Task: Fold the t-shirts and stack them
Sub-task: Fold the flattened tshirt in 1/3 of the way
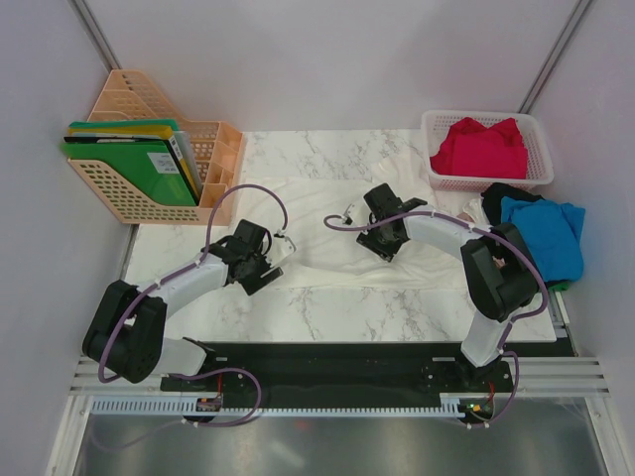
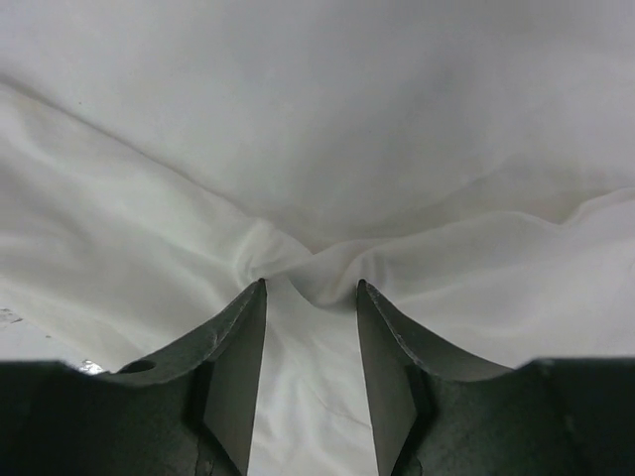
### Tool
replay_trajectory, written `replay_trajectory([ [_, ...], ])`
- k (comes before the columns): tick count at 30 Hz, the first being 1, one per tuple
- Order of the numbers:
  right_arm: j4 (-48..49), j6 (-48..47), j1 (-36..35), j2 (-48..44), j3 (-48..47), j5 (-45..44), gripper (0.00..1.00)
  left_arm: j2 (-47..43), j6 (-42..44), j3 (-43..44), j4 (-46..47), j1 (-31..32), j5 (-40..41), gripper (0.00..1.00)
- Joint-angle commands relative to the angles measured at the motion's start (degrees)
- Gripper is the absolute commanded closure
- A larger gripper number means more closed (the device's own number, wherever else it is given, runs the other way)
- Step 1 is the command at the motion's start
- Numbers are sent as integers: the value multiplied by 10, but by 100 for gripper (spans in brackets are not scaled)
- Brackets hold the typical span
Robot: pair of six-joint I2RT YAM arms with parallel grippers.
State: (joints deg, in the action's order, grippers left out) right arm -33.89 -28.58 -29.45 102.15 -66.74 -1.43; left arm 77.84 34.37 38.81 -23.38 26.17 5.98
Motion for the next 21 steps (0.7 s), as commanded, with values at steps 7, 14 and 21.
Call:
replay_trajectory([
  [7,-3,-9,4,18,13,13,95,0,-4,-6,20,3,9,20],
  [14,6,-10,20,3,9,-21,100,-7,0,-21,24,3,18,20],
  [21,-8,-38,72,-24,4,-39,100,1,0,-26,32,3,15,20],
])
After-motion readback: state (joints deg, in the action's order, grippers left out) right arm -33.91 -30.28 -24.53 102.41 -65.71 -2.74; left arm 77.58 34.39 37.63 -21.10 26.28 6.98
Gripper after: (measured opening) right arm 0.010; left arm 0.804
